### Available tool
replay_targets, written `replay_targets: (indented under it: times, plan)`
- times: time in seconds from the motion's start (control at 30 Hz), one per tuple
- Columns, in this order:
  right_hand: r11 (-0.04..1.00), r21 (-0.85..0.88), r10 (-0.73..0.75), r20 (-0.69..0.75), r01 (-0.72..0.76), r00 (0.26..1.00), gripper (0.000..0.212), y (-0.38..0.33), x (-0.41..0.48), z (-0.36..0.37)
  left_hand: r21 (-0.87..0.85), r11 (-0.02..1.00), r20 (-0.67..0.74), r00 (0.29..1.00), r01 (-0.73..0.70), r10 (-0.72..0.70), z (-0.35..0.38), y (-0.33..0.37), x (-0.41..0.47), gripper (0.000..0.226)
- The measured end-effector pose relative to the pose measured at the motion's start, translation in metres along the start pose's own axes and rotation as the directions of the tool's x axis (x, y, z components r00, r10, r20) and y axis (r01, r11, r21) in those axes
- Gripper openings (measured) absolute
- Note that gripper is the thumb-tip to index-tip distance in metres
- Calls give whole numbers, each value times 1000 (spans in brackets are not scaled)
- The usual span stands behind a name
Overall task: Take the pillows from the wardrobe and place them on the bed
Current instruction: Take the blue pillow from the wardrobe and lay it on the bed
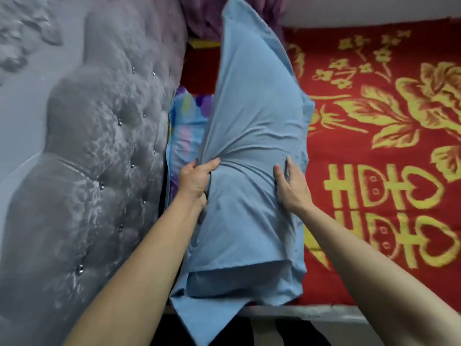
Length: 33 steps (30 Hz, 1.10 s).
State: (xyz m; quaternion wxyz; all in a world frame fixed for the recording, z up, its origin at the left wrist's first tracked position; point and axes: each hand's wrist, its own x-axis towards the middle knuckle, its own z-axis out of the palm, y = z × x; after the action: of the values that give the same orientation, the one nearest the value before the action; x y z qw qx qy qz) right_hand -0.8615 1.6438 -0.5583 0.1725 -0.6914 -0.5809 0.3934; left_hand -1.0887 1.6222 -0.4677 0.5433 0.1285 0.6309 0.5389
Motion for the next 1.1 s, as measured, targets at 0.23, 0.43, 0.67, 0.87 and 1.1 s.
replay_targets:
  times: [0.23,0.43,0.67,0.87,1.1]
  plan:
    - [844,-526,-14,172,104,985,80,65,4,137,959,278,38,997,-55,67,-101,-132,99,77]
    - [801,-585,-158,1,129,987,80,76,14,186,996,69,43,971,-61,236,-131,-206,143,74]
    - [945,-266,-273,-324,190,906,72,81,15,148,910,348,0,839,-226,544,-137,-214,125,77]
    - [933,88,360,-242,-349,901,125,72,35,121,785,594,-402,873,173,276,-129,-168,143,75]
    - [978,197,166,-509,-74,845,108,31,34,92,827,522,-341,552,-209,761,-96,-108,112,47]
